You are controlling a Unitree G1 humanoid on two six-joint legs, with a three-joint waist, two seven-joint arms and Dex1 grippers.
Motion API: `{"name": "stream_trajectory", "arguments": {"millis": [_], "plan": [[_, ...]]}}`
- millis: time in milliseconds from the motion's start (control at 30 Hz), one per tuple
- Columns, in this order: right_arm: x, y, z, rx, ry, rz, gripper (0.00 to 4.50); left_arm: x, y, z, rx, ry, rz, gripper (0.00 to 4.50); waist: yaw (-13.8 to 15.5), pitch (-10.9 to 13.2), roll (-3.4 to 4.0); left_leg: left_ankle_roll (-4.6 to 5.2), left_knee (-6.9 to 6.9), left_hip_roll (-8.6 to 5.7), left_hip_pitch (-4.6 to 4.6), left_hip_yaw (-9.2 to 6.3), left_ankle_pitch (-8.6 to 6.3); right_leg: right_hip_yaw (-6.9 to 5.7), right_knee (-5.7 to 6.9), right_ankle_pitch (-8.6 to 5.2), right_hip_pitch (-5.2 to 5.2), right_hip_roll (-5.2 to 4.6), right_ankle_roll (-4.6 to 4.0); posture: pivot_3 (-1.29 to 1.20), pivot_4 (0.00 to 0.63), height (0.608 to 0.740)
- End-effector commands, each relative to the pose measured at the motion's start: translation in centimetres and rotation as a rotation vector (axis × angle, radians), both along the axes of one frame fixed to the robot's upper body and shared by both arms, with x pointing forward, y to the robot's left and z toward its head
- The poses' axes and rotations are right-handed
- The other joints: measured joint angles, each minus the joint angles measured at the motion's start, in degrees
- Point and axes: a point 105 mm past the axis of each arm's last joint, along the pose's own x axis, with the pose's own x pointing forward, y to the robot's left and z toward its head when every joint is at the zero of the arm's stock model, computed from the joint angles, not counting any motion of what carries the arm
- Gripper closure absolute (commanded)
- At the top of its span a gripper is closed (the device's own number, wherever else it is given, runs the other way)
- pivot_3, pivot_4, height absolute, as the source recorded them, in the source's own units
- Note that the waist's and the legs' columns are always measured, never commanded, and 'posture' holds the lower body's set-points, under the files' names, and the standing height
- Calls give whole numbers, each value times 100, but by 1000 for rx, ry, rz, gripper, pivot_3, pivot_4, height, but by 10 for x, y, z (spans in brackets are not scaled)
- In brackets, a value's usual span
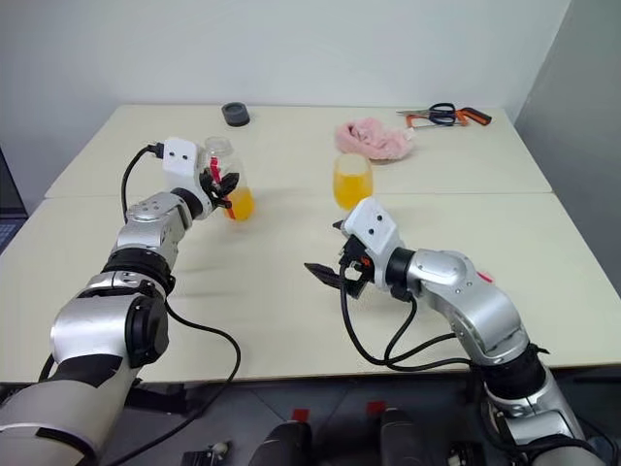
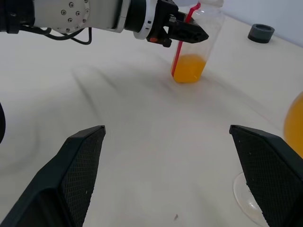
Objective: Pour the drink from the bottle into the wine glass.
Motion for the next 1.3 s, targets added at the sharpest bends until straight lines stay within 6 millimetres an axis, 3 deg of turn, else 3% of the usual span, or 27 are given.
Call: {"name": "stream_trajectory", "arguments": {"millis": [33,133,433,700,933,1033,1300], "plan": [[1,4,14,19,-61,2,0,-1,9,12,-11,-37,25,2864,-4,0,0,0,0,0,0,0,0,1,0,0,0,0,0,0,150,740],[3,5,15,23,-64,-2,0,-3,12,6,8,-22,28,2864,-4,-1,0,0,-1,0,1,1,0,1,0,0,0,0,0,0,150,740],[-1,7,14,40,-50,7,0,-8,14,8,25,-66,-6,24,-7,-2,0,0,-1,1,1,0,0,0,2,0,-1,0,-1,0,150,740],[-4,1,13,82,-20,-8,0,-20,23,5,77,-108,-26,24,-6,-2,0,0,-1,2,2,-1,0,1,2,1,-1,0,-1,0,150,740],[-6,-24,-2,95,-11,-100,0,-34,29,-12,78,-84,-29,24,6,-2,0,1,-2,2,1,0,0,3,0,1,0,0,-1,0,150,740],[-8,-38,-7,114,-38,-150,0,-40,34,-18,82,-73,4,24,9,-3,-1,1,-2,3,2,0,0,3,1,0,0,0,-1,0,150,740],[6,-106,-32,268,-139,-520,0,-62,40,-25,1,-117,82,24,20,-5,-2,1,-3,7,6,5,0,9,3,1,2,1,-1,0,150,740]]}}
